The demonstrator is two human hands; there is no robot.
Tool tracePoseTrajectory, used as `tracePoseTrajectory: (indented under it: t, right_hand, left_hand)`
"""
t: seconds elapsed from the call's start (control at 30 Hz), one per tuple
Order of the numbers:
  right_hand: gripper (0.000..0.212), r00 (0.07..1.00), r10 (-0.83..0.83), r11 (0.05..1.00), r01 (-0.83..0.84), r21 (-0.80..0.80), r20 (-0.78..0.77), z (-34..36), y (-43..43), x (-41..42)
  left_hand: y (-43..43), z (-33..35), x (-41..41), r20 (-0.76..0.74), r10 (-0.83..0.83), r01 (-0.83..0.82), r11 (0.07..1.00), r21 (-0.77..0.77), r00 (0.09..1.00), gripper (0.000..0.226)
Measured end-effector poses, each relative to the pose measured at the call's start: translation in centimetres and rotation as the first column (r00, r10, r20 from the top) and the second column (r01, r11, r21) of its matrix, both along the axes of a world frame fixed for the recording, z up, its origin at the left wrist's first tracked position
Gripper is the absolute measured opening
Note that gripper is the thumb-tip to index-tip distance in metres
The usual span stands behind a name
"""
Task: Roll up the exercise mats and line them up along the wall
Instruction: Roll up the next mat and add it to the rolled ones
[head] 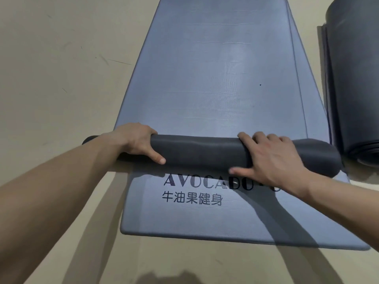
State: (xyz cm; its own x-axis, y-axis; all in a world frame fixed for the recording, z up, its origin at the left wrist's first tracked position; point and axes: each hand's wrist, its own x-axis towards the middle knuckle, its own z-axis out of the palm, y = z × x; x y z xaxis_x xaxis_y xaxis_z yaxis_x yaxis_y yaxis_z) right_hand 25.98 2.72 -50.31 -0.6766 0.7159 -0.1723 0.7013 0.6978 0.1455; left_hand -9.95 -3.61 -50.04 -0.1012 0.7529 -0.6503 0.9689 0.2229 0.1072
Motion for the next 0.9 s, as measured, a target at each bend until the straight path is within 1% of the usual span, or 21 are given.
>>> tracePoseTrajectory:
  t: [0.1, 0.17, 0.2, 0.23, 0.27, 0.3, 0.33, 0.37, 0.4, 0.47, 0.5, 0.53, 0.57, 0.6, 0.63, 0.67, 0.7, 0.77, 0.8, 0.83, 0.9]
  right_hand:
    - [0.1, 0.999, -0.044, 0.99, 0.047, -0.132, 0.029, -0.1, 0.9, 1.4]
    - [0.097, 0.999, -0.023, 0.983, 0.028, -0.183, 0.031, 0.6, 3.1, 0.3]
    - [0.095, 0.999, -0.002, 0.979, 0.011, -0.205, 0.043, 0.9, 4.1, -0.3]
    - [0.093, 0.999, 0.007, 0.97, 0.005, -0.244, 0.049, 1.3, 5.0, -0.8]
    - [0.089, 0.999, 0.0, 0.953, 0.014, -0.302, 0.049, 1.6, 5.9, -1.1]
    - [0.083, 0.999, -0.008, 0.93, 0.022, -0.368, 0.04, 1.9, 6.7, -1.4]
    - [0.076, 0.999, -0.014, 0.902, 0.028, -0.431, 0.036, 2.3, 7.4, -1.8]
    - [0.07, 0.999, -0.025, 0.872, 0.041, -0.488, 0.04, 2.7, 8.0, -2.3]
    - [0.065, 0.998, -0.045, 0.841, 0.067, -0.537, 0.053, 2.8, 8.6, -2.7]
    - [0.064, 0.993, -0.096, 0.79, 0.12, -0.601, 0.072, 2.8, 9.5, -3.3]
    - [0.067, 0.991, -0.112, 0.788, 0.135, -0.6, 0.076, 2.7, 9.6, -3.3]
    - [0.076, 0.991, -0.11, 0.823, 0.131, -0.552, 0.071, 2.6, 9.5, -3.2]
    - [0.089, 0.995, -0.092, 0.885, 0.1, -0.454, 0.039, 2.4, 9.1, -2.9]
    - [0.101, 0.998, -0.065, 0.949, 0.058, -0.309, -0.01, 1.9, 8.3, -2.4]
    - [0.107, 0.996, -0.037, 0.987, 0.023, -0.162, -0.082, 1.4, 7.0, -1.9]
    - [0.113, 0.992, -0.001, 0.999, -0.003, -0.037, -0.127, 0.7, 5.7, -1.3]
    - [0.119, 0.991, 0.042, 0.999, -0.037, 0.039, -0.123, -0.1, 4.5, -0.8]
    - [0.135, 0.996, 0.086, 0.993, -0.084, 0.08, -0.028, -1.8, 3.2, -0.4]
    - [0.138, 0.997, 0.078, 0.994, -0.078, 0.074, 0.001, -2.5, 3.2, -0.5]
    - [0.136, 0.998, 0.06, 0.996, -0.061, 0.059, 0.012, -2.7, 3.7, -1.0]
    - [0.116, 0.999, 0.04, 0.999, -0.04, -0.011, 0.011, -2.0, 5.3, -2.3]
  left_hand:
    - [0.0, 0.4, 0.4, -0.044, -0.022, 0.022, 1.0, -0.015, 0.999, 0.074]
    - [-0.7, 1.0, 0.6, -0.1, -0.028, 0.032, 0.999, 0.031, 0.995, 0.08]
    - [-1.3, 0.9, 0.9, -0.135, -0.036, 0.052, 0.992, 0.112, 0.99, 0.086]
    - [-2.1, 0.5, 1.5, -0.169, -0.056, 0.096, 0.966, 0.241, 0.984, 0.092]
    - [-3.0, -0.2, 2.6, -0.204, -0.096, 0.169, 0.909, 0.382, 0.974, 0.097]
    - [-4.0, -1.1, 4.1, -0.267, -0.155, 0.268, 0.841, 0.47, 0.951, 0.103]
    - [-4.8, -2.1, 5.8, -0.349, -0.194, 0.354, 0.798, 0.487, 0.917, 0.11]
    - [-5.1, -3.0, 7.3, -0.4, -0.19, 0.376, 0.802, 0.464, 0.897, 0.117]
    - [-4.8, -3.5, 8.3, -0.414, -0.159, 0.348, 0.831, 0.433, 0.896, 0.123]
    - [-3.0, -3.5, 8.7, -0.37, -0.103, 0.266, 0.866, 0.424, 0.923, 0.126]
    - [-1.8, -3.2, 8.4, -0.352, -0.115, 0.267, 0.868, 0.42, 0.929, 0.124]
    - [-0.7, -2.9, 7.9, -0.344, -0.148, 0.291, 0.863, 0.413, 0.927, 0.12]
    - [0.2, -2.7, 7.4, -0.332, -0.184, 0.314, 0.861, 0.399, 0.925, 0.117]
    - [0.9, -2.5, 7.0, -0.303, -0.214, 0.324, 0.864, 0.385, 0.929, 0.115]
    - [1.6, -2.4, 6.6, -0.265, -0.233, 0.322, 0.87, 0.374, 0.936, 0.113]
    - [2.4, -2.3, 6.2, -0.222, -0.241, 0.308, 0.883, 0.354, 0.945, 0.112]
    - [3.3, -1.9, 5.9, -0.175, -0.243, 0.288, 0.904, 0.315, 0.954, 0.111]
    - [5.0, -1.1, 5.6, -0.094, -0.232, 0.247, 0.945, 0.212, 0.968, 0.111]
    - [5.4, -1.2, 5.7, -0.108, -0.223, 0.24, 0.951, 0.192, 0.969, 0.112]
    - [5.3, -1.4, 6.0, -0.158, -0.215, 0.245, 0.948, 0.202, 0.964, 0.114]
    - [3.8, -2.4, 6.8, -0.283, -0.177, 0.265, 0.913, 0.311, 0.942, 0.12]
